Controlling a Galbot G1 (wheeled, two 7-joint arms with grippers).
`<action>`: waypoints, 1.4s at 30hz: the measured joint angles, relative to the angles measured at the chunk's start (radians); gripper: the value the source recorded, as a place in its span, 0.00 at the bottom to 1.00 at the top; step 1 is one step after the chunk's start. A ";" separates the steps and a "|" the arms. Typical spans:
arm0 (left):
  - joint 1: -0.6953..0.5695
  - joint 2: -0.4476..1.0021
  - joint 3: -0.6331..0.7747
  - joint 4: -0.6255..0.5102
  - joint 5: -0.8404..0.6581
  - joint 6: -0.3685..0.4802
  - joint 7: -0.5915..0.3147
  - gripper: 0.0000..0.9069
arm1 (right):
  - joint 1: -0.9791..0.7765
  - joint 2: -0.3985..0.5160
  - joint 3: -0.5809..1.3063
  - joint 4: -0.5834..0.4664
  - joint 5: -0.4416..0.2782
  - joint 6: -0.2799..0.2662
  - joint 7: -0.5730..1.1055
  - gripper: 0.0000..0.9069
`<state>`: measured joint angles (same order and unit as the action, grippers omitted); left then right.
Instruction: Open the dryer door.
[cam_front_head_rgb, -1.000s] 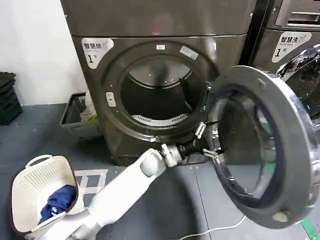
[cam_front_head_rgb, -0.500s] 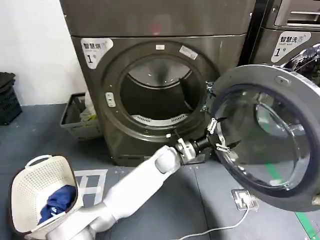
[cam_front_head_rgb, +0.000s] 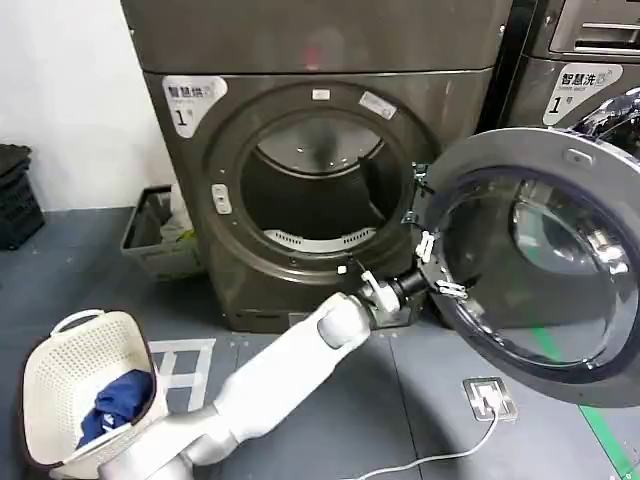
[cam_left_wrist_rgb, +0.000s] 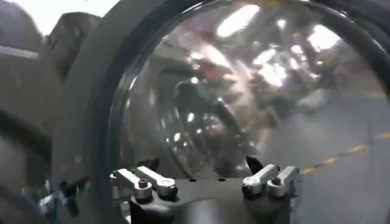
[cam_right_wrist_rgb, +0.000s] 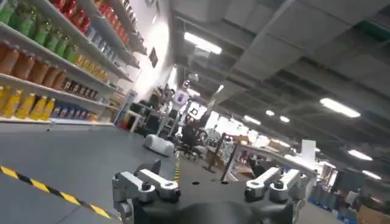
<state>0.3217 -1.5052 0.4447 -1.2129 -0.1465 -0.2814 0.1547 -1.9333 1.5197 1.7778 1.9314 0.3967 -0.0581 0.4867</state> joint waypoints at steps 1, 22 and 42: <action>0.001 0.000 0.000 -0.007 -0.028 0.016 -0.004 1.00 | 0.000 0.001 -0.001 0.001 -0.001 0.000 0.000 1.00; 0.026 0.019 0.006 -0.082 -0.102 0.050 0.019 1.00 | 0.006 0.000 -0.011 0.008 -0.006 -0.002 -0.003 1.00; 0.224 0.364 -0.033 -0.587 -0.159 0.225 0.022 1.00 | 0.007 -0.020 -0.011 0.001 0.007 -0.017 -0.016 1.00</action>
<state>0.5453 -1.1408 0.4122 -1.7994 -0.3055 -0.0563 0.1769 -1.9267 1.4995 1.7668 1.9326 0.4041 -0.0753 0.4709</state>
